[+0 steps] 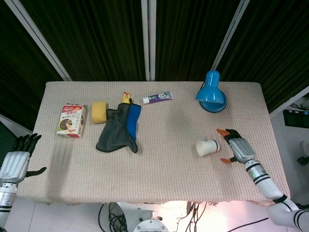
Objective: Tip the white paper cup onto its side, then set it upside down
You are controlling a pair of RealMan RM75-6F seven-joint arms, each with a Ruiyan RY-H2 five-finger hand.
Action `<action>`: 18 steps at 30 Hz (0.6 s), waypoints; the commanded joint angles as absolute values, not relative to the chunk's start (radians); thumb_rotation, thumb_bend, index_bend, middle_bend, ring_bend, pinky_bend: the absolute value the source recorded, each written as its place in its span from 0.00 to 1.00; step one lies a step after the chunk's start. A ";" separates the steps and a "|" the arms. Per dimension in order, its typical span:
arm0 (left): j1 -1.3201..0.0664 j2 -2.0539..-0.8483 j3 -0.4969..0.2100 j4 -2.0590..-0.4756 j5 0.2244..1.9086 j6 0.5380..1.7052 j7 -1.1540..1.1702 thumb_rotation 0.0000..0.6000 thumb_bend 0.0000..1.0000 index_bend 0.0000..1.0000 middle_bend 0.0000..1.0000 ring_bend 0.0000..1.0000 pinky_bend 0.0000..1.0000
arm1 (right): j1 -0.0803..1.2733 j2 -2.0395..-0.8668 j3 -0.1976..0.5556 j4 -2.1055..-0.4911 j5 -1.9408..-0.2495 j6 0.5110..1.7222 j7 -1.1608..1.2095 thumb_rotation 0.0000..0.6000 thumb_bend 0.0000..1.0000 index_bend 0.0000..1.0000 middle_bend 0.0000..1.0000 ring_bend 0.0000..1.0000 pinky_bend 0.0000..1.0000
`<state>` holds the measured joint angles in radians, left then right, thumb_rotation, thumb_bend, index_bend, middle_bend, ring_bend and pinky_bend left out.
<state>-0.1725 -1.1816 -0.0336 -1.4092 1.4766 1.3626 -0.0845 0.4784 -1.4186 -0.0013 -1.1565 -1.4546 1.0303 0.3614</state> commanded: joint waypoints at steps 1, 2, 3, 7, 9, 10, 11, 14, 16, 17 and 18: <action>-0.174 -1.183 -0.033 -1.406 1.474 1.359 -0.084 1.00 0.09 0.07 0.03 0.00 0.03 | 0.479 -1.451 0.015 -1.122 -1.461 1.046 0.386 1.00 0.03 0.01 0.17 0.00 0.00; -0.174 -1.184 -0.033 -1.405 1.473 1.357 -0.084 1.00 0.09 0.07 0.03 0.00 0.03 | 0.482 -1.456 0.016 -1.115 -1.463 1.041 0.391 1.00 0.03 0.01 0.17 0.00 0.00; -0.175 -1.184 -0.033 -1.404 1.472 1.355 -0.084 1.00 0.09 0.07 0.03 0.00 0.03 | 0.486 -1.459 0.016 -1.109 -1.464 1.033 0.394 1.00 0.03 0.02 0.18 0.00 0.00; -0.176 -1.186 -0.034 -1.401 1.469 1.352 -0.084 1.00 0.09 0.07 0.03 0.00 0.03 | 0.500 -1.470 0.018 -1.099 -1.465 1.003 0.413 1.00 0.04 0.04 0.20 0.00 0.00; -0.177 -1.187 -0.034 -1.399 1.468 1.351 -0.085 1.00 0.09 0.07 0.03 0.00 0.04 | 0.505 -1.476 0.021 -1.092 -1.466 0.997 0.417 1.00 0.05 0.06 0.21 0.00 0.00; -0.177 -1.187 -0.034 -1.398 1.467 1.349 -0.086 1.00 0.09 0.07 0.03 0.00 0.04 | 0.507 -1.480 0.023 -1.088 -1.466 0.996 0.419 1.00 0.05 0.06 0.21 0.00 0.00; -0.177 -1.187 -0.034 -1.398 1.466 1.348 -0.088 1.00 0.09 0.07 0.03 0.00 0.04 | 0.508 -1.483 0.025 -1.084 -1.467 0.995 0.421 1.00 0.06 0.07 0.21 0.00 0.00; -0.176 -1.185 -0.032 -1.397 1.464 1.346 -0.091 1.00 0.09 0.07 0.03 0.00 0.04 | 0.515 -1.490 0.026 -1.074 -1.470 0.989 0.419 1.00 0.08 0.11 0.23 0.00 0.00; -0.175 -1.185 -0.032 -1.397 1.462 1.347 -0.091 1.00 0.09 0.07 0.03 0.00 0.04 | 0.519 -1.494 0.027 -1.066 -1.468 0.980 0.410 1.00 0.08 0.14 0.24 0.00 0.00; -0.174 -1.185 -0.032 -1.397 1.461 1.347 -0.092 1.00 0.09 0.07 0.03 0.00 0.04 | 0.521 -1.496 0.028 -1.063 -1.466 0.976 0.408 1.00 0.08 0.17 0.25 0.00 0.00; -0.174 -1.185 -0.033 -1.397 1.460 1.347 -0.092 1.00 0.09 0.07 0.03 0.00 0.04 | 0.522 -1.498 0.029 -1.061 -1.464 0.971 0.406 1.00 0.08 0.19 0.25 0.00 0.00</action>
